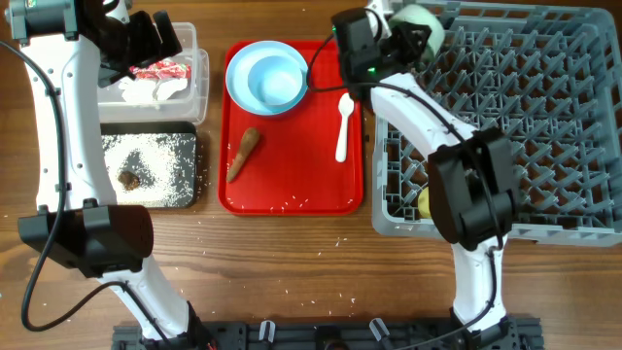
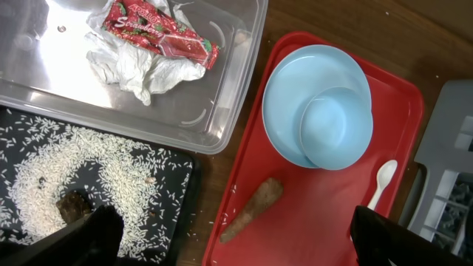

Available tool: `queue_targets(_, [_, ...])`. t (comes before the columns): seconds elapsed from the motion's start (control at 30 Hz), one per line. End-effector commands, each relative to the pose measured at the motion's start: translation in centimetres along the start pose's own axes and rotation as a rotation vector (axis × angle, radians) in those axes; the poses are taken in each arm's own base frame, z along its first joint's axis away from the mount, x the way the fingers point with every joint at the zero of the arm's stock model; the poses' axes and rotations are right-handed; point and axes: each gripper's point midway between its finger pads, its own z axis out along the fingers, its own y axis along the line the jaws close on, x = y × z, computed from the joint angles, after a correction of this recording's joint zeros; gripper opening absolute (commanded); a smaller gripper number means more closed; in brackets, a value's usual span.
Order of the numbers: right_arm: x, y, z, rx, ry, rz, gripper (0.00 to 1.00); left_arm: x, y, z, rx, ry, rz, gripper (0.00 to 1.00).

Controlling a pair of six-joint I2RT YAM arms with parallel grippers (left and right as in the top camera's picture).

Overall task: Sort waste into correct bins and load items into the dishwasher rack
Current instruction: 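Place the green bowl upright in the back of the dish rack, then reach the right gripper to the blue bowl on the plate and grasp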

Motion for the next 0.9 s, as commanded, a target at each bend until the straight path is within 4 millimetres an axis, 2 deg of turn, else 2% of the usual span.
queue_targets(0.0, [-0.2, 1.4, -0.4, -0.007, -0.007, -0.026, 1.00, -0.1, 0.1, -0.1, -0.005, -0.007, 0.001, 1.00])
queue_targets(0.1, [-0.6, 1.2, -0.8, -0.008, -0.019, -0.009, 1.00, -0.1, 0.1, -0.1, -0.005, -0.007, 0.001, 1.00])
queue_targets(0.17, [-1.8, 0.9, -1.8, -0.022, -0.061, 0.033, 1.00, -0.1, 0.1, -0.1, -0.005, -0.007, 0.001, 1.00])
queue_targets(0.3, [-5.9, -0.3, -5.8, -0.202, -0.252, 0.133, 1.00, -0.1, 0.1, -0.1, -0.005, -0.007, 0.001, 1.00])
queue_targets(0.37, [-7.8, -1.6, -8.5, -0.315, -0.340, 0.277, 1.00, -0.1, 0.1, -0.1, -0.005, -0.007, 0.001, 1.00])
queue_targets(0.43, [-10.1, -0.7, -12.9, -0.587, -0.468, 0.384, 1.00, -0.1, 0.1, -0.1, -0.005, -0.007, 0.001, 1.00])
queue_targets(0.47, [-10.9, 0.4, -15.3, -0.756, -0.510, 0.426, 1.00, -0.1, 0.1, -0.1, -0.005, -0.007, 0.001, 1.00])
queue_targets(0.53, [-11.1, 3.6, -21.1, -1.195, -0.521, 0.487, 1.00, -0.1, 0.1, -0.1, -0.005, -0.007, 0.001, 1.00])
queue_targets(0.57, [-10.3, 4.9, -22.8, -1.359, -0.468, 0.491, 1.00, -0.1, 0.1, -0.1, -0.005, -0.007, 0.001, 1.00])
queue_targets(0.6, [-9.6, 5.8, -23.4, -1.471, -0.359, 0.563, 1.00, -0.1, 0.1, -0.1, -0.005, -0.007, 0.001, 1.00])
queue_targets(0.63, [-9.4, 6.7, -23.2, -1.512, -0.263, 0.638, 1.00, -0.1, 0.1, -0.1, -0.005, -0.007, 0.000, 1.00])
queue_targets(0.7, [-9.0, 8.2, -22.4, -1.512, -0.165, 0.697, 0.70, -0.2, 0.1, -0.1, -0.005, -0.007, 0.000, 1.00])
queue_targets(0.73, [-8.8, 8.7, -22.0, -1.500, -0.129, 0.720, 0.67, -0.1, 0.1, -0.1, -0.005, -0.007, 0.001, 1.00])
queue_targets(0.8, [-8.4, 10.5, -21.2, -1.452, -0.014, 0.809, 0.70, -0.1, 0.1, -0.1, -0.005, -0.007, 0.000, 1.00])
queue_targets(0.87, [-8.0, 12.4, -20.2, -1.392, 0.046, 0.852, 0.68, -0.1, 0.1, -0.1, -0.005, -0.007, 0.001, 1.00])
